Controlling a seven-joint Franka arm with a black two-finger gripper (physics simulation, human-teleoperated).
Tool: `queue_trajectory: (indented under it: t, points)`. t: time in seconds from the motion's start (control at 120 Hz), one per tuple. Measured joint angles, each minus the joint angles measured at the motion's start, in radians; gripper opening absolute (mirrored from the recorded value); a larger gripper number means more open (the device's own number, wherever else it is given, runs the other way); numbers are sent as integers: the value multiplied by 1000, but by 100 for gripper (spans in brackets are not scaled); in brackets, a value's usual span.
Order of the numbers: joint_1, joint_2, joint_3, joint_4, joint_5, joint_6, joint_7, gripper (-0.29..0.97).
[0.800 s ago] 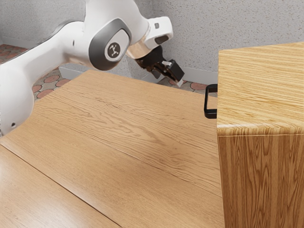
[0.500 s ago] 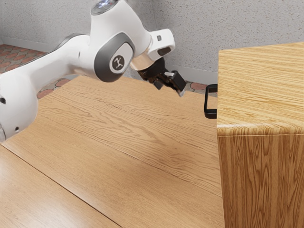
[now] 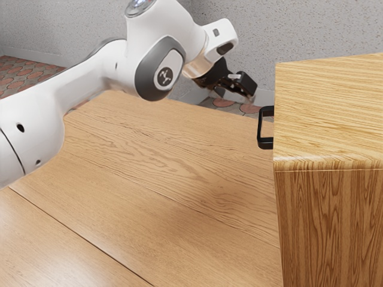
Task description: Pull the drawer handle with one arm to open the drawer
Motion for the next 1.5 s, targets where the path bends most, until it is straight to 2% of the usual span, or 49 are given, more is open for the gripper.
queue_trajectory:
  t: [0.417, 0.958, 1.183, 1.383, 1.5]
  points:
    - [-25, -2, -44, 2, 6, 10, -33, 64]
    - [-34, -29, -51, -12, -6, 12, -25, 57]
    - [-54, -66, -54, -28, -68, 4, 40, 58]
    - [-82, -91, -56, -61, -192, -13, 178, 66]
    - [-92, -128, -57, -109, -215, -26, 247, 69]
